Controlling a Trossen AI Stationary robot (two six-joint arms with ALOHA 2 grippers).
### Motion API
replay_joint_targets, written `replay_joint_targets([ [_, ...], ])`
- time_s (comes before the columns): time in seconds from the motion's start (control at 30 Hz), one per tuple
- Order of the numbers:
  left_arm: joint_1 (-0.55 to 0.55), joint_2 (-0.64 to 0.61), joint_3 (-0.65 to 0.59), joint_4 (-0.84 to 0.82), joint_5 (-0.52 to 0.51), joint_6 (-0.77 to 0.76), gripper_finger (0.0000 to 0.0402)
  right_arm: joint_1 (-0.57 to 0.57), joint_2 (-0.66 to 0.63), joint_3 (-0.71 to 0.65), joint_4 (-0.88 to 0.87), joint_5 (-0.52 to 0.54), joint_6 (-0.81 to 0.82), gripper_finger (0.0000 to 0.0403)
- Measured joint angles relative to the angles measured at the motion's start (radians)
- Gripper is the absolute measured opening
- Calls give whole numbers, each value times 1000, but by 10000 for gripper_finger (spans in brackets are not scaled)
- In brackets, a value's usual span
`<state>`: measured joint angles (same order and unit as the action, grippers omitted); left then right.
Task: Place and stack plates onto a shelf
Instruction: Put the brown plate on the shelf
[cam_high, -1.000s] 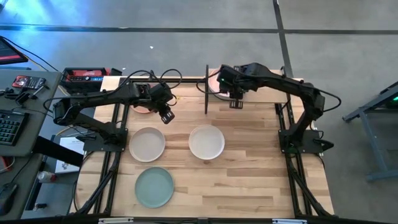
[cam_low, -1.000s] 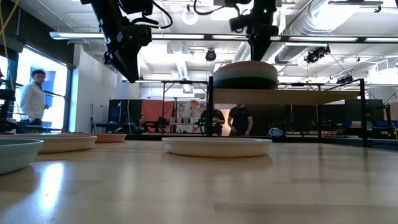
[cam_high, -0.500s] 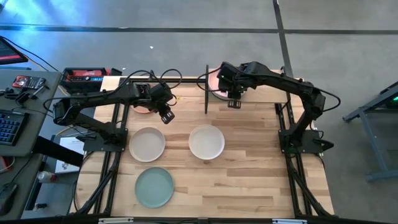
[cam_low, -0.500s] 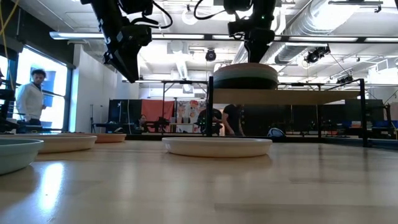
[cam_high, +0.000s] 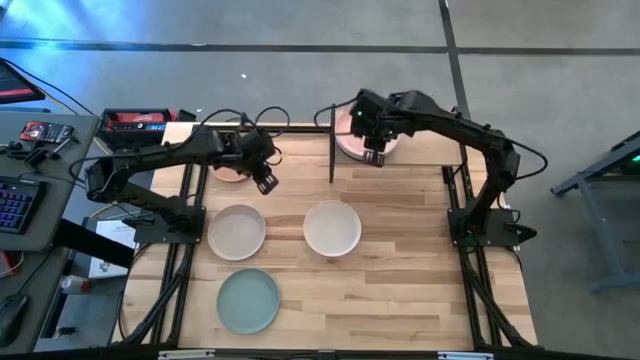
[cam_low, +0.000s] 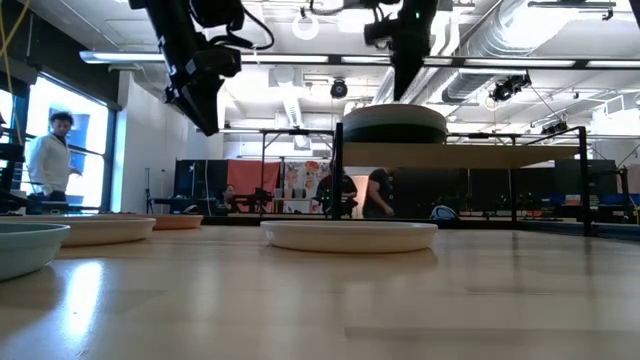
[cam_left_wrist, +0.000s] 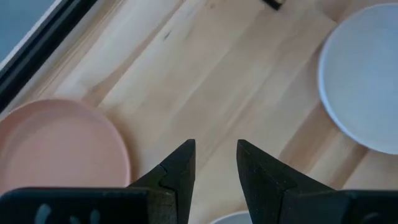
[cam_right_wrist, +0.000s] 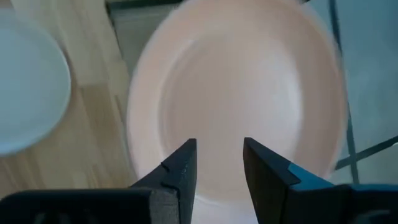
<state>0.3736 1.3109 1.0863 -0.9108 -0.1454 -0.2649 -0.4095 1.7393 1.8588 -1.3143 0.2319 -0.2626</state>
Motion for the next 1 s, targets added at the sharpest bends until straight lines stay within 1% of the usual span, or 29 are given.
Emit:
replay_joint_targets([
  [0.1, 40, 0, -1, -29, 0, -30, 106, 0, -1, 85, -31, -8, 59, 108],
  [0.23, 92, 0, -37, -48, 4, -87, 106, 0, -1, 179, -58, -60, 134, 108],
  [0.33, 127, -1, -83, -42, 6, -111, 106, 0, -2, 234, -73, -108, 178, 108],
  [0.43, 158, 0, -133, -31, 15, -125, 106, 3, -2, 268, -77, -134, 187, 108],
  [0.6, 202, 0, -211, 22, 16, -143, 106, 12, -2, 283, -70, -135, 185, 108],
  [0.77, 230, 0, -297, 110, 44, -151, 106, 12, -2, 278, -67, -135, 185, 108],
  [1.0, 252, 0, -401, 230, 32, -145, 106, 12, -2, 278, -66, -135, 202, 108],
])
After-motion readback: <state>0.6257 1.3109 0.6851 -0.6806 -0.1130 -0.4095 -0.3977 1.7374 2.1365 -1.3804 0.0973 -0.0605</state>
